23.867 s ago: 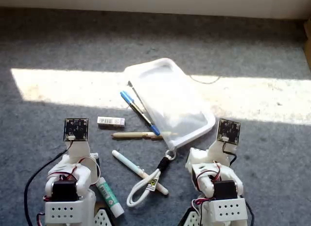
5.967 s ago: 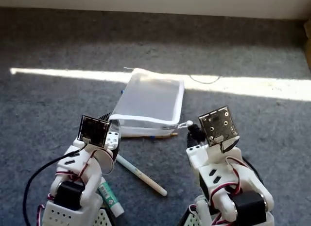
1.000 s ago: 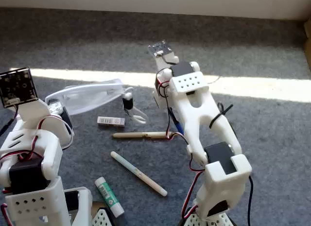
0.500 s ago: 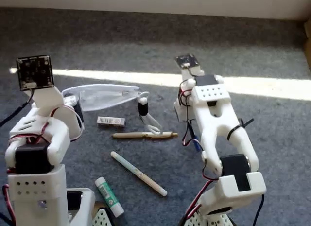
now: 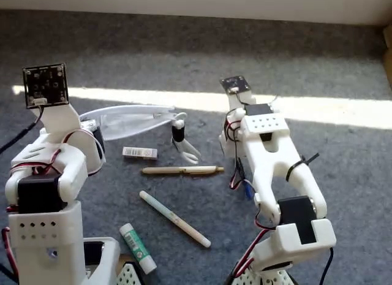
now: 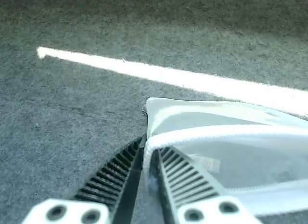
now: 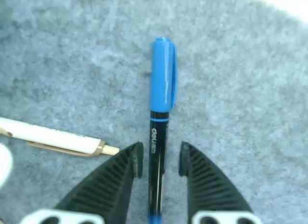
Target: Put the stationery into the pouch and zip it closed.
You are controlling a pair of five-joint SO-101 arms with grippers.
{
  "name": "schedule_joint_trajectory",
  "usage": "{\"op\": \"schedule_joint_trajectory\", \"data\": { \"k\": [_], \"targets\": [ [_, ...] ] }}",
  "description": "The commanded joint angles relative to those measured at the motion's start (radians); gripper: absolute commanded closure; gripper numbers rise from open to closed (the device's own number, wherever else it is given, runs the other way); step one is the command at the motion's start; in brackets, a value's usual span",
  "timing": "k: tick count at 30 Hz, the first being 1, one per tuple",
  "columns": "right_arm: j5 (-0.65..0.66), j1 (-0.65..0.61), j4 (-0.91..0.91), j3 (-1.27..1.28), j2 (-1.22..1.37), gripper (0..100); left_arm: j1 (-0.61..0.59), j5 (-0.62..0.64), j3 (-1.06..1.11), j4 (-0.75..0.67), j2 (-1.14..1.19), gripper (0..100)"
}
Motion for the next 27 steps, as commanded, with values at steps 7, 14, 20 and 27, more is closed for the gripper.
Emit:
{"op": "schedule_joint_trajectory", "data": {
  "k": [7, 14, 20, 27],
  "targets": [
    [0.003, -0.03, -0.038, -0.007, -0.05, 81.7, 0.013, 0.011, -0.035, 0.003, 0.007, 99],
    [0.003, -0.058, -0.094, -0.096, 0.128, 81.7, 0.013, 0.009, -0.033, 0.005, 0.007, 99],
    [0.003, -0.059, -0.094, -0.182, 0.242, 81.9, 0.013, 0.008, -0.031, 0.005, 0.007, 99],
    [0.009, -0.061, -0.094, -0.189, 0.257, 95.6, 0.013, 0.006, -0.005, -0.003, 0.007, 99]
  ]
}}
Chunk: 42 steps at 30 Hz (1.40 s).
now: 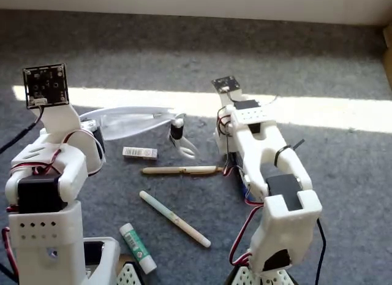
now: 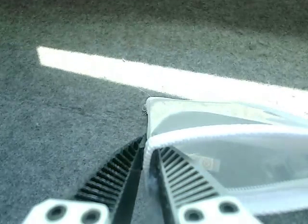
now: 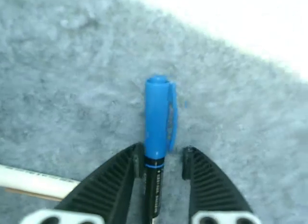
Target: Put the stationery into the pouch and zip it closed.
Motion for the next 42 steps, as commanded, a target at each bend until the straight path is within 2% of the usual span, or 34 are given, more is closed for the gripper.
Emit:
{"op": "schedule_joint_trajectory", "data": {
  "k": [1, 7, 14, 24, 32, 42],
  "targets": [
    [0.009, -0.016, -0.015, -0.041, 0.001, 97.2, 0.013, 0.006, -0.005, -0.005, 0.007, 99],
    [0.011, -0.016, 0.05, -0.042, -0.038, 99.4, 0.013, 0.006, -0.004, -0.005, 0.007, 99],
    [0.009, -0.01, 0.116, -0.03, -0.275, 99.4, 0.013, 0.006, -0.004, -0.005, 0.007, 99],
    [0.0, 0.028, 0.302, -0.031, -0.518, 99.2, 0.013, 0.006, -0.004, -0.003, 0.007, 99],
    [-0.295, 0.022, 0.335, -0.031, -0.641, 99.2, 0.013, 0.006, -0.002, 0.0, 0.007, 99],
    [-0.422, -0.013, 0.36, -0.03, -0.897, 99.2, 0.013, 0.006, -0.002, 0.0, 0.007, 99]
  ]
}}
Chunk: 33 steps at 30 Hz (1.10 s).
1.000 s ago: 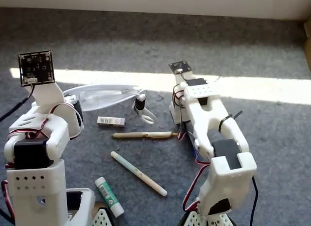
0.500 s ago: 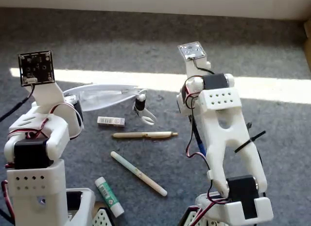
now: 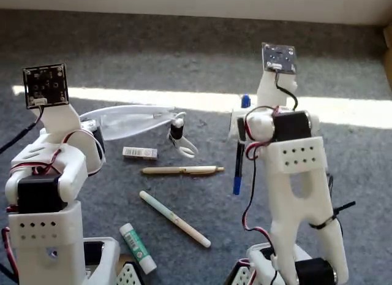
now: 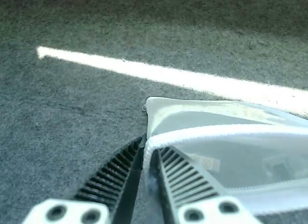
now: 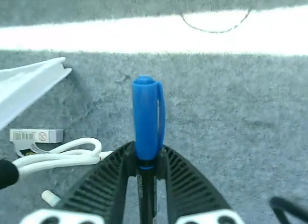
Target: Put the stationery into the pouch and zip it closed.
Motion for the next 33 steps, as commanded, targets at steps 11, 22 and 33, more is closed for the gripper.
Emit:
{"op": "schedule_joint_trajectory", "data": {
  "k": [11, 22, 33],
  "targets": [
    [-0.035, -0.193, -0.142, -0.03, -0.366, 99.2, 0.013, 0.006, -0.008, -0.003, 0.007, 99],
    [-0.028, -0.355, -0.389, -0.028, -0.429, 99.3, 0.013, 0.009, -0.01, -0.005, 0.007, 99],
    [-0.018, -0.458, -0.751, 0.03, -0.424, 99.3, 0.013, 0.009, -0.01, -0.005, 0.007, 99]
  ]
}}
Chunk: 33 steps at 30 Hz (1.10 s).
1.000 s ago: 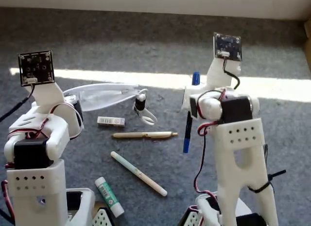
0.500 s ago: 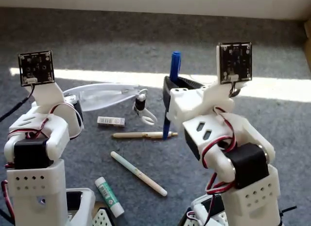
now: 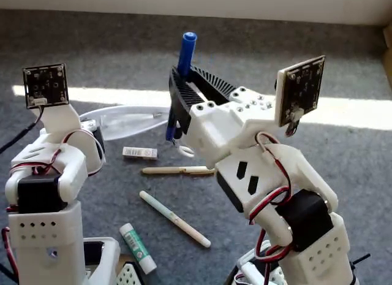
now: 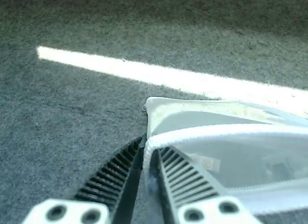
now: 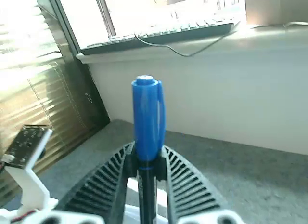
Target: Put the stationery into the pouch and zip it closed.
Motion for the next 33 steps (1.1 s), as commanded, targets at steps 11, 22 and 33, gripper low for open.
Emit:
{"op": "schedule_joint_trajectory", "data": {
  "k": [11, 22, 33],
  "targets": [
    [0.189, -0.119, -0.708, 0.478, -0.028, 99.3, 0.013, 0.009, -0.008, -0.005, 0.007, 99],
    [0.196, -0.16, -0.834, 0.588, -0.027, 99.3, 0.013, 0.006, -0.008, -0.005, 0.007, 99],
    [0.301, -0.162, -0.972, 0.786, -0.028, 99.3, 0.013, 0.006, -0.007, -0.005, 0.007, 99]
  ]
}}
